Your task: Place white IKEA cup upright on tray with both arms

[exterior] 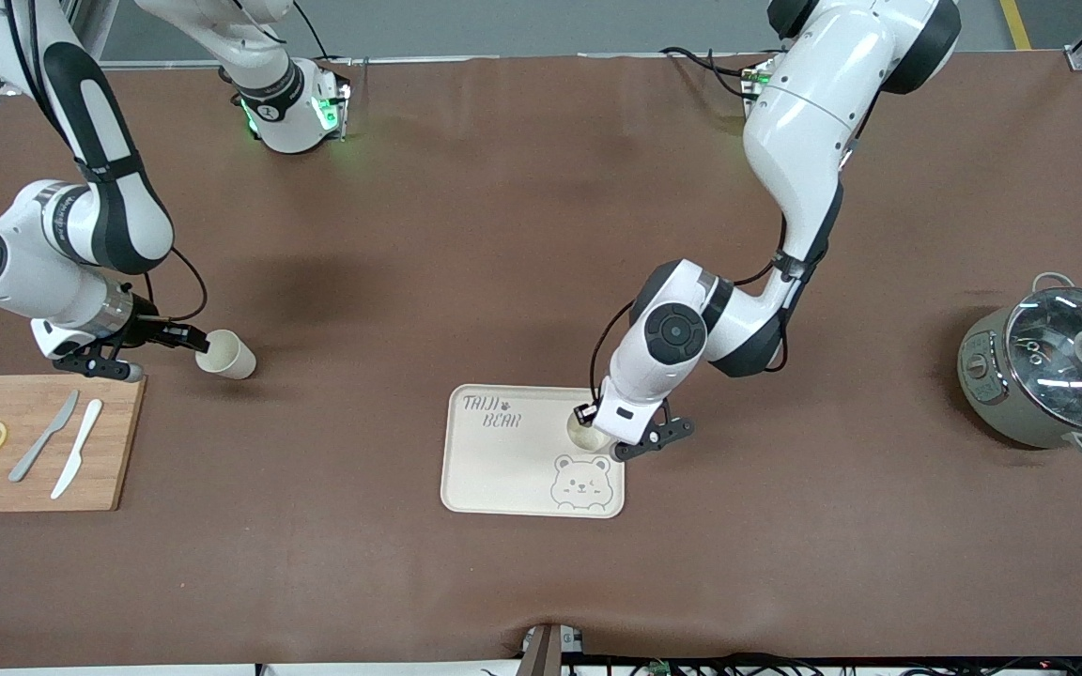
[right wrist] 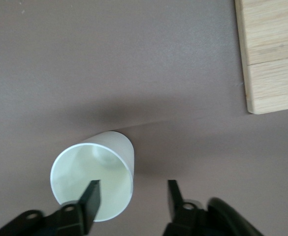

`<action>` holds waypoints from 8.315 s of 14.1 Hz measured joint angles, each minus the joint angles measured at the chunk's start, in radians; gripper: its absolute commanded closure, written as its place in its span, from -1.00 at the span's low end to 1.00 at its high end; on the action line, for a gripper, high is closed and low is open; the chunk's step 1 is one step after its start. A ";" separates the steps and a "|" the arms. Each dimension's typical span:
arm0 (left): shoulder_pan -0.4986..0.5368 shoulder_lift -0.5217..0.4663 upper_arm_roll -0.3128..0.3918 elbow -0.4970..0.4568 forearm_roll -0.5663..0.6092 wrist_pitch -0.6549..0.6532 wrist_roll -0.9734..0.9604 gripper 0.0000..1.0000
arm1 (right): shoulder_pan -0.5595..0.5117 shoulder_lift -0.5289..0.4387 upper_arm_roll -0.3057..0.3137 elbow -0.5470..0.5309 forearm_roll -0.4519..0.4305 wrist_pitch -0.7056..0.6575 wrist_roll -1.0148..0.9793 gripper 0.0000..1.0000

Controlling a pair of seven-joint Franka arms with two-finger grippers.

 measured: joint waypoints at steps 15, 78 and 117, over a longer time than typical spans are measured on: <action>0.165 -0.268 0.140 0.037 0.161 -0.283 0.189 -1.00 | 0.061 0.034 0.011 0.047 0.012 -0.056 0.113 1.00; 0.483 -0.886 0.063 -0.368 0.032 -0.665 0.859 -1.00 | 0.476 0.152 -0.052 0.810 -0.033 -0.658 0.764 -1.00; 0.476 -0.867 0.056 -0.317 0.032 -0.659 0.859 -1.00 | 0.142 -0.304 -0.056 0.600 -0.157 -0.842 -0.065 -1.00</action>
